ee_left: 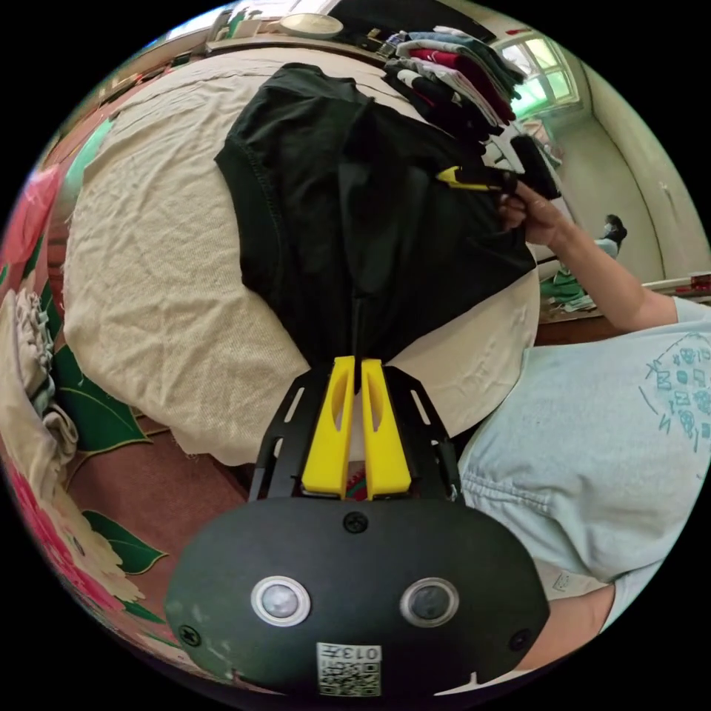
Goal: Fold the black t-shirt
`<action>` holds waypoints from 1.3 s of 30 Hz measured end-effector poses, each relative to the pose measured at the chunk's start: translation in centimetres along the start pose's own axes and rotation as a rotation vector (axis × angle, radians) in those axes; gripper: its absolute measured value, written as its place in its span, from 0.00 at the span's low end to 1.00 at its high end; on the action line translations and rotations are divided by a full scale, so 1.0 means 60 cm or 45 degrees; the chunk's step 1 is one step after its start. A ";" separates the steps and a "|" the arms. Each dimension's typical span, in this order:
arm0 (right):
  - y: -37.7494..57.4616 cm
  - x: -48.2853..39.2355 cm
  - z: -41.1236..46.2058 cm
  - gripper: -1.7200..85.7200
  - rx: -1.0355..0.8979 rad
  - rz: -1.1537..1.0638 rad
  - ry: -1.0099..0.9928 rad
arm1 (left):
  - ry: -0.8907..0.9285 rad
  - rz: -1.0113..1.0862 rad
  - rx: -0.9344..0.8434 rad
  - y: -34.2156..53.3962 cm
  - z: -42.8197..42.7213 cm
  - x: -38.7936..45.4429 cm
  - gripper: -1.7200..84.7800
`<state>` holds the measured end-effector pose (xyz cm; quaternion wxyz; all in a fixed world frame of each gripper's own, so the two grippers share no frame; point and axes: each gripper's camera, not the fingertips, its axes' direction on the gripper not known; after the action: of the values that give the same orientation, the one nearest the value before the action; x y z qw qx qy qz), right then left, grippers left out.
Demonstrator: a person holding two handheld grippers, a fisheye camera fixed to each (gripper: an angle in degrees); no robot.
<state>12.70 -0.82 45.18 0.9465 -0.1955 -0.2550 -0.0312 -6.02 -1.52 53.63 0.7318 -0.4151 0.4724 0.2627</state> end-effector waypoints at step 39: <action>-0.167 -0.346 0.251 0.07 -0.358 -1.093 0.882 | -0.261 0.175 0.021 -0.159 0.065 0.124 0.02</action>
<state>-13.97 -5.05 50.42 0.8422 -0.1767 0.0204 -0.5089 6.34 -3.15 51.13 0.7600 -0.3467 0.4245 0.3492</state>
